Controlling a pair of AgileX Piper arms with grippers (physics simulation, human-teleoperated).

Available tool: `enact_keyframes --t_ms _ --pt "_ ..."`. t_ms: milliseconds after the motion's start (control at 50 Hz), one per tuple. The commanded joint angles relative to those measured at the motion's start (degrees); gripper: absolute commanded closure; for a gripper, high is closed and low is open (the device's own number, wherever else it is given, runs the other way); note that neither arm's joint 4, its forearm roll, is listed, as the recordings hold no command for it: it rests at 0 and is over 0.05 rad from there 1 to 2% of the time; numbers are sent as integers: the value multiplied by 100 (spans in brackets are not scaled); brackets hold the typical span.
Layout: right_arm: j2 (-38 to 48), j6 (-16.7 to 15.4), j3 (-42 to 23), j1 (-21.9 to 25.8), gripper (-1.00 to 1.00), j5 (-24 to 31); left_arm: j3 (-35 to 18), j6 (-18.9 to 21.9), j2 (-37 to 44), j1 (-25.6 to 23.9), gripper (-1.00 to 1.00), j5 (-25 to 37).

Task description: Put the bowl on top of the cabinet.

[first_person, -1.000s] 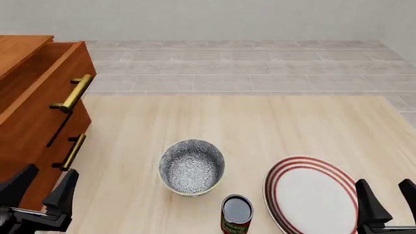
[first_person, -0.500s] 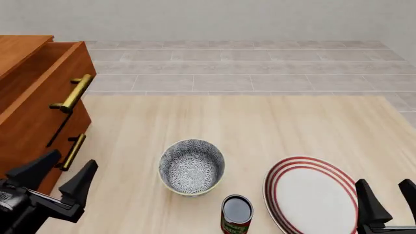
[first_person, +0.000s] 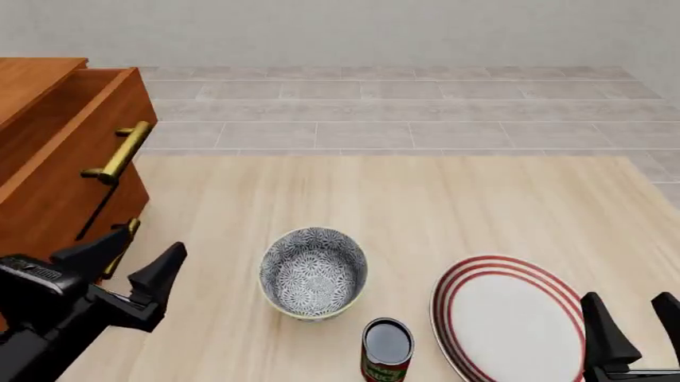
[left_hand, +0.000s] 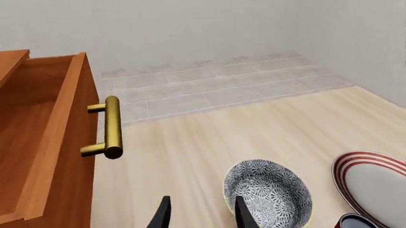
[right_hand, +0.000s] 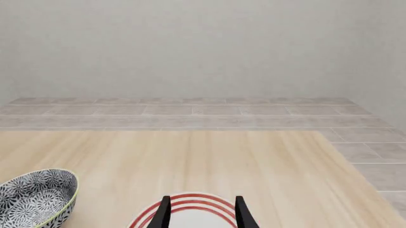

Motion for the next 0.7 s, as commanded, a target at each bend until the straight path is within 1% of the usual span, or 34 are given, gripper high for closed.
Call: enact_keyframes --t_ms 20,140,180,320,380,480,580,600,620,680,700 --pt "1 0 0 1 -100 0 -163 -156 551 -50 -100 -162" --pt "1 1 0 1 -100 0 -193 -143 851 -95 -100 -294" --pt "0 0 0 -1 -100 0 -238 -213 954 -150 -100 -275" --pt "1 0 0 1 -100 0 -325 -249 1174 -402 -100 -234" --pt "2 0 0 -1 -100 0 -296 -285 1313 -451 -100 -314" --pt "1 1 0 0 -100 0 -352 -363 1316 -585 -100 -181" --pt "1 0 0 -1 -100 0 -432 -315 1261 -684 -100 -73" --pt "0 1 0 0 -100 0 -430 -210 1274 -722 -100 -100" --pt "1 0 0 0 -100 0 -439 -152 1345 -731 -100 -130" --pt "0 1 0 1 -100 0 -487 -209 1709 -676 -100 -333" --pt "0 0 0 0 -100 0 -536 -229 1719 -692 -100 -286"
